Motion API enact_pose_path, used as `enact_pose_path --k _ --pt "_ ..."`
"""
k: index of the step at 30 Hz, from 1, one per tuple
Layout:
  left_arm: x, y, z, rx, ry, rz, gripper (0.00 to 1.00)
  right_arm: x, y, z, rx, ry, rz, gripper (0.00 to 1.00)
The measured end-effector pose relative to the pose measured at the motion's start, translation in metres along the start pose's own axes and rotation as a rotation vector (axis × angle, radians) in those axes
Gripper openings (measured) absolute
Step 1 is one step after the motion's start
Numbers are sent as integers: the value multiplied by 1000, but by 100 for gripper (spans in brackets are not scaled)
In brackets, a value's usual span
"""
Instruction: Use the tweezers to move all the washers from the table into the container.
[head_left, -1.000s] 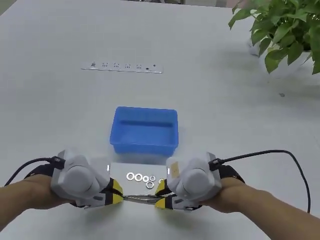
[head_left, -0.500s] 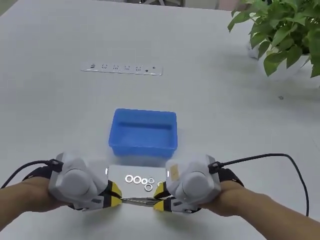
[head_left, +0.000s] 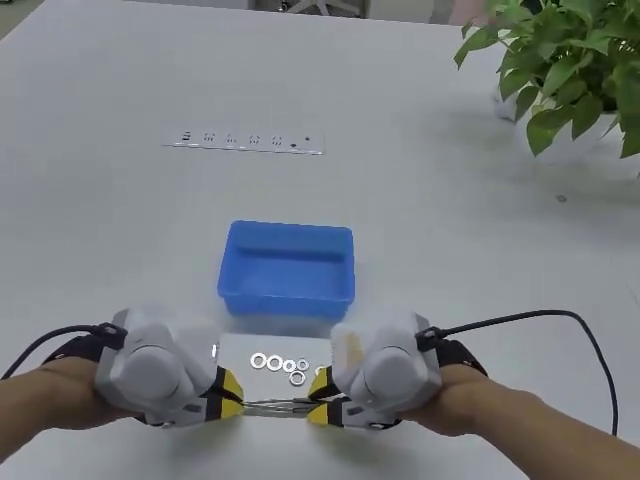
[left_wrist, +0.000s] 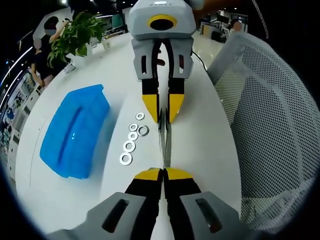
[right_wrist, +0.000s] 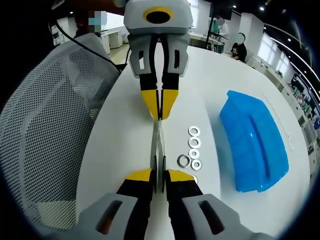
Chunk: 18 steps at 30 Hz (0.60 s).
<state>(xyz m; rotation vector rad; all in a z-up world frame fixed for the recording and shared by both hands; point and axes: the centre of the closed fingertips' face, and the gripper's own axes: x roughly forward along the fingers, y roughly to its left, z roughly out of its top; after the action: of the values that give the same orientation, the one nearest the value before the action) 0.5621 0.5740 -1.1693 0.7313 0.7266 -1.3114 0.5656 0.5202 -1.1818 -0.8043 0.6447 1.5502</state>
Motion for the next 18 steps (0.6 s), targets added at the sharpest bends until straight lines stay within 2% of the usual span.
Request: enact_pose_path --k 6,11,18 --pt "-7 0 8 1 0 -4 6 -1 0 0 -9 4 -2 12" --pt "-16 -1 19 -19 -23 -7 6 -1 1 1 -2 -2 -7 12" --pt "-26 -1 37 6 -53 -6 6 -2 2 3 0 -12 -12 12"
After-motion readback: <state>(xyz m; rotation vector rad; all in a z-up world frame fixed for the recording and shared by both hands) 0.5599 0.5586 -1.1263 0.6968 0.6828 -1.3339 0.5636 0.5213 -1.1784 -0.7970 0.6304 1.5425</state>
